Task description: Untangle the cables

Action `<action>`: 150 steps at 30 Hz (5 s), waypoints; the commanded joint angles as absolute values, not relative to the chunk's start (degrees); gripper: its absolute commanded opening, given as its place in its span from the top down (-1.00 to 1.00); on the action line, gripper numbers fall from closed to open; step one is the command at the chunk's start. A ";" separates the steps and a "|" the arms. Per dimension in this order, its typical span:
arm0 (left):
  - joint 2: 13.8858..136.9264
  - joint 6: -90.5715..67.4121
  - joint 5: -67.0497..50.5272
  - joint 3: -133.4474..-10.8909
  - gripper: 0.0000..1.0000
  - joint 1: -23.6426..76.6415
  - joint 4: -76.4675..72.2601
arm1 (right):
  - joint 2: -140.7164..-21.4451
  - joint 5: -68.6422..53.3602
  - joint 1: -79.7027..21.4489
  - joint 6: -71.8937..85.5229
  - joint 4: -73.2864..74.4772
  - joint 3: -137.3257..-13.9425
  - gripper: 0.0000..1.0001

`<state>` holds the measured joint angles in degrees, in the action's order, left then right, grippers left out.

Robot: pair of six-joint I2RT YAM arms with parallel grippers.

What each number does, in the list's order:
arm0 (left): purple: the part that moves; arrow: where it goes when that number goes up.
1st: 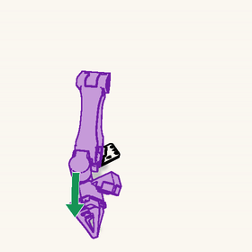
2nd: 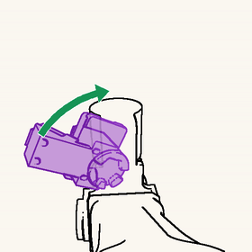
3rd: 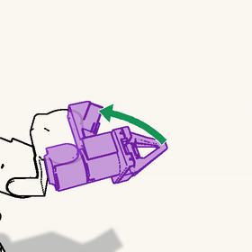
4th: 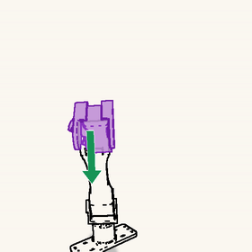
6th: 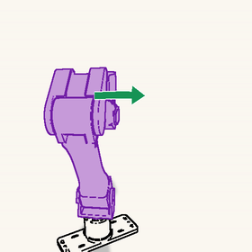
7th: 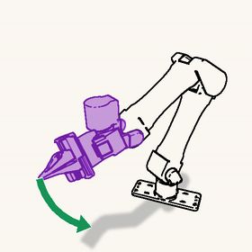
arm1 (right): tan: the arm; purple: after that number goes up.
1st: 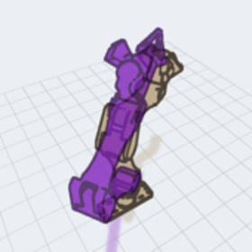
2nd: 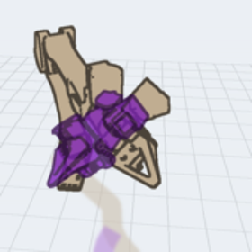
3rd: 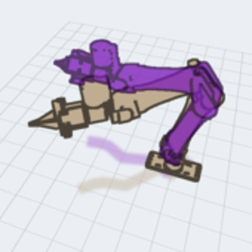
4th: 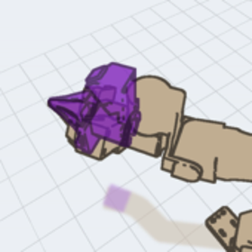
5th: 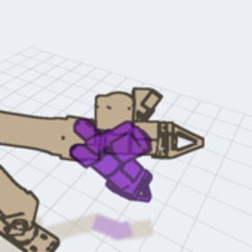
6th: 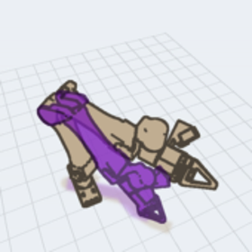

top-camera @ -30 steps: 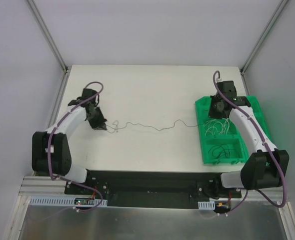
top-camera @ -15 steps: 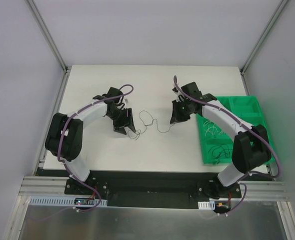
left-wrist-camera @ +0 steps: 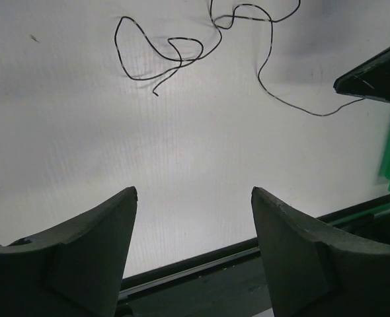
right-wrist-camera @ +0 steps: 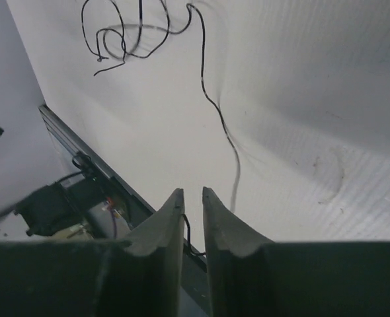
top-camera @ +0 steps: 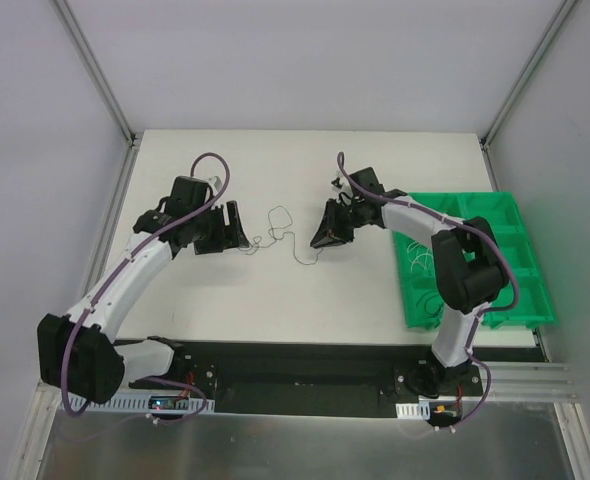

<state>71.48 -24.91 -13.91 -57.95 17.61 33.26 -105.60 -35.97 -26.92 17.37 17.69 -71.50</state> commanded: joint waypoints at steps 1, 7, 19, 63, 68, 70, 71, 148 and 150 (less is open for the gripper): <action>67.06 -23.29 -11.15 -56.16 -0.39 17.49 33.92 | -107.75 -36.75 -26.89 21.63 15.71 -74.96 0.46; 64.96 -20.31 -14.06 -56.78 -0.59 17.49 36.56 | -105.30 -22.78 -26.89 17.40 28.73 -80.15 -0.33; 63.90 -15.91 -15.12 -57.83 -0.60 17.49 38.76 | -112.14 -8.01 -34.89 21.63 33.75 -93.15 -0.94; 57.39 -12.57 -12.57 -51.15 -0.58 18.63 41.31 | -143.17 13.97 -45.44 37.10 62.30 -131.48 -0.43; 58.27 -11.43 -12.13 -51.24 -0.59 18.81 41.31 | -143.09 15.90 -46.49 32.71 64.95 -128.50 -0.01; 58.62 -10.99 -12.13 -51.24 -0.58 18.81 41.22 | -142.12 16.96 -46.67 30.60 65.21 -126.31 0.22; 58.97 -10.81 -11.95 -51.33 -0.58 18.81 41.22 | -141.16 17.48 -46.67 29.80 64.95 -125.34 0.31; 63.90 -9.93 -16.44 -51.06 -0.60 16.52 35.51 | -100.37 -8.26 29.00 -0.18 37.18 -73.30 0.99; 64.16 -9.93 -16.52 -51.33 -0.60 16.52 35.51 | -101.42 -7.30 30.05 -0.18 38.22 -73.91 0.99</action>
